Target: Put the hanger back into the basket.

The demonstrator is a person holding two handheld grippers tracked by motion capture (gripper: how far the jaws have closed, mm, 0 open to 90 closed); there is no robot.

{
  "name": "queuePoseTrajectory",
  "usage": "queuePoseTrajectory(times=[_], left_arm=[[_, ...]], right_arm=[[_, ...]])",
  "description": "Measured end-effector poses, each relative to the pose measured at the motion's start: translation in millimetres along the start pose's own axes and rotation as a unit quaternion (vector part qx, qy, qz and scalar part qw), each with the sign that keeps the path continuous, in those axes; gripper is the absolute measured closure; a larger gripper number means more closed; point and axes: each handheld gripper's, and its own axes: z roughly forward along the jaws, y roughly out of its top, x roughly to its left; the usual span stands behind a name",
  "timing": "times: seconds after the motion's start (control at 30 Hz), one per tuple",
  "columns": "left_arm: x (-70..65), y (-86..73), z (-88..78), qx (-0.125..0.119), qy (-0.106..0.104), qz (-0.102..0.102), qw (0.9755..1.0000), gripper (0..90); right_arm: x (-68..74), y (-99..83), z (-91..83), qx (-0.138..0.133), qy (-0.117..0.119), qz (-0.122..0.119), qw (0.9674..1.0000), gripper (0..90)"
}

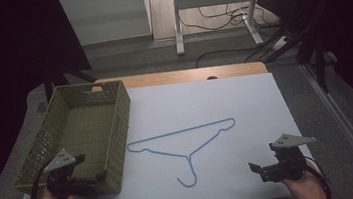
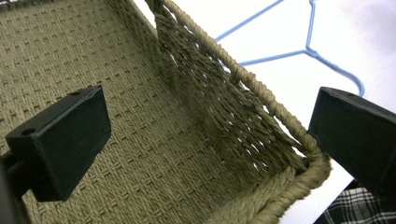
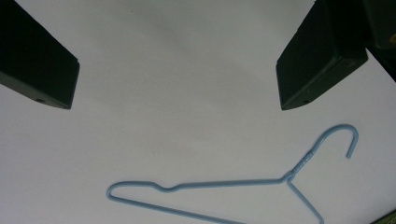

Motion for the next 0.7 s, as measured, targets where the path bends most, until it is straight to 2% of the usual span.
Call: queuePoseTrajectory(times=[0.13, 0.53, 0.7], left_arm=[[-2.3, 0.5, 1.3, -0.001, 0.009, 0.012, 0.9999, 0.1], [-1.9, 1.6, 1.0, -0.003, 0.014, 0.013, 0.9998, 0.0], [-3.9, 3.9, 0.5, -0.001, 0.024, 0.013, 0.9996, 0.4]], right_arm=[[0.5, 0.3, 0.4, -0.001, 0.002, 0.000, 1.0000, 0.0], [1.6, 0.9, 2.2, 0.007, 0.000, -0.002, 1.0000, 0.0], [1.9, 1.2, 2.3, 0.007, 0.001, -0.001, 1.0000, 0.0]])
